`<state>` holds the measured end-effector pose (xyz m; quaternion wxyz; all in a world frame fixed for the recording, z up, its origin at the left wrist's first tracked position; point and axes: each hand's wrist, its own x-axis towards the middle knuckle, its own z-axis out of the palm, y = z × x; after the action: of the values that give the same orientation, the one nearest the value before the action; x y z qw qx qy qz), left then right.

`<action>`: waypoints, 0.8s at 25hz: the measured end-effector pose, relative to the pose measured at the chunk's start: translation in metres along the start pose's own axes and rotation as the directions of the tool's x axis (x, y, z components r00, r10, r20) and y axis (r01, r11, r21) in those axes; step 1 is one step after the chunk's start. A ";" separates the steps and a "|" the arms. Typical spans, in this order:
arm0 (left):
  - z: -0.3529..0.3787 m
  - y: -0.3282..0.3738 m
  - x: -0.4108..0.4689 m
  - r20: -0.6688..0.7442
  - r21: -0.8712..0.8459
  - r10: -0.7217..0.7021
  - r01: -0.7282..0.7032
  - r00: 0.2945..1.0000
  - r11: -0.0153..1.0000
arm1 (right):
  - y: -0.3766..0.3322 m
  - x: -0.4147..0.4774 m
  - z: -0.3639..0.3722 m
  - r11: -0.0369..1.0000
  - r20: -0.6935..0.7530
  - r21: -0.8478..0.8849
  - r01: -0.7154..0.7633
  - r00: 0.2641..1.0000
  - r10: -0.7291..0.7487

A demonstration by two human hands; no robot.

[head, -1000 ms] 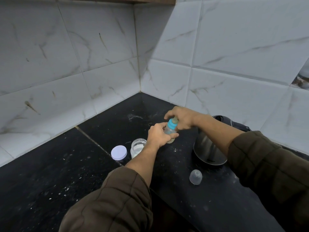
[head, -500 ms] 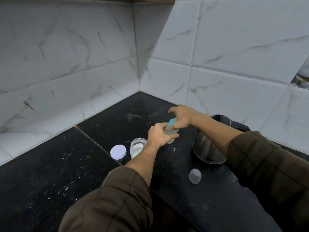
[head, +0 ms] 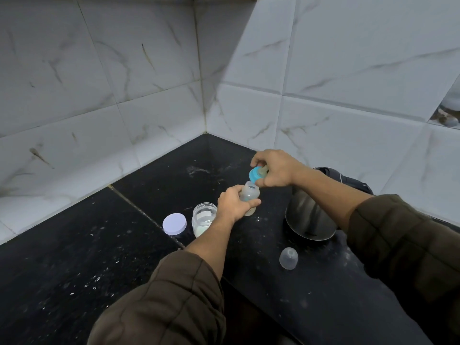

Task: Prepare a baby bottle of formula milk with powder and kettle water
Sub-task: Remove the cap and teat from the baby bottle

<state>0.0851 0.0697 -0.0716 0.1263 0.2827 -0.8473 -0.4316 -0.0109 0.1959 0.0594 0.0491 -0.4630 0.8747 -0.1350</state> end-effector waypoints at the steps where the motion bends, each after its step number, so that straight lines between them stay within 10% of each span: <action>1: 0.001 -0.001 0.000 -0.012 0.006 -0.025 0.025 1.000 1.000 | 0.005 -0.004 -0.001 0.998 -0.056 0.056 -0.030 0.998 0.033; 8: 0.023 -0.010 -0.003 -0.010 -0.012 -0.112 0.112 0.994 0.994 | 0.029 -0.036 0.047 0.977 -0.028 -0.016 -0.211 0.977 0.211; 20: 0.050 -0.031 -0.011 0.006 -0.042 -0.105 0.106 0.994 0.994 | 0.051 -0.064 0.127 0.933 0.426 -0.318 -0.170 0.854 0.300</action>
<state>0.0828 0.0945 -0.1261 0.1075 0.3234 -0.8222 -0.4560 0.0119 0.2515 -0.0795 0.2114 -0.3726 0.8972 0.1075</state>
